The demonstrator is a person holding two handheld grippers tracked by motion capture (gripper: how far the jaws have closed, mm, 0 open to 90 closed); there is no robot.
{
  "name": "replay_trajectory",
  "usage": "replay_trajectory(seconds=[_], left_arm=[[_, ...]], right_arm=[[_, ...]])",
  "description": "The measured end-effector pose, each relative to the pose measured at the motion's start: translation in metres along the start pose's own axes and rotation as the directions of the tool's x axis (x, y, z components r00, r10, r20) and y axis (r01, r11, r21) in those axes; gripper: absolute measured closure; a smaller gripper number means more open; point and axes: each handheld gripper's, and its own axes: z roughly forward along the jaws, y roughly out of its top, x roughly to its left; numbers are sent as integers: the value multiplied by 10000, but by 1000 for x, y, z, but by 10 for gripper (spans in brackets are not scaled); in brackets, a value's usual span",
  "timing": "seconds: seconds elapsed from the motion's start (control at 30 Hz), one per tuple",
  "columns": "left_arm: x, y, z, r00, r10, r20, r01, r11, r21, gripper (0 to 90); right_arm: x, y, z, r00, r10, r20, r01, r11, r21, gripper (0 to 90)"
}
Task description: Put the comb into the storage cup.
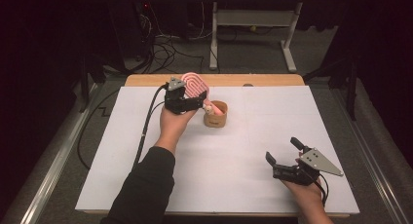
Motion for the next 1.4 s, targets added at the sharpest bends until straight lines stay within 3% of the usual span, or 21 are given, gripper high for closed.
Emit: replay_trajectory(seconds=[0.17,0.47,0.73,1.07,1.4], left_arm=[[3,-2,-2,9999,-129,-59,130,9998,132,0],[6,-7,-9,9999,80,-69,-80,10000,55,0],[11,-15,-20,10000,-2,-40,2,10000,11,0],[22,-33,-39,9985,-428,343,433,9990,-129,0],[22,-47,-62,9994,-42,352,43,10000,-13,0]], right_arm=[[0,0,0,10000,4,-11,-4,10000,22,4],[1,0,1,10000,-40,-17,41,10000,53,4],[2,0,2,10000,-93,-19,93,9999,62,4],[3,0,2,9999,-165,-16,165,9998,81,4],[3,0,2,9998,-209,-16,209,9997,82,5]])
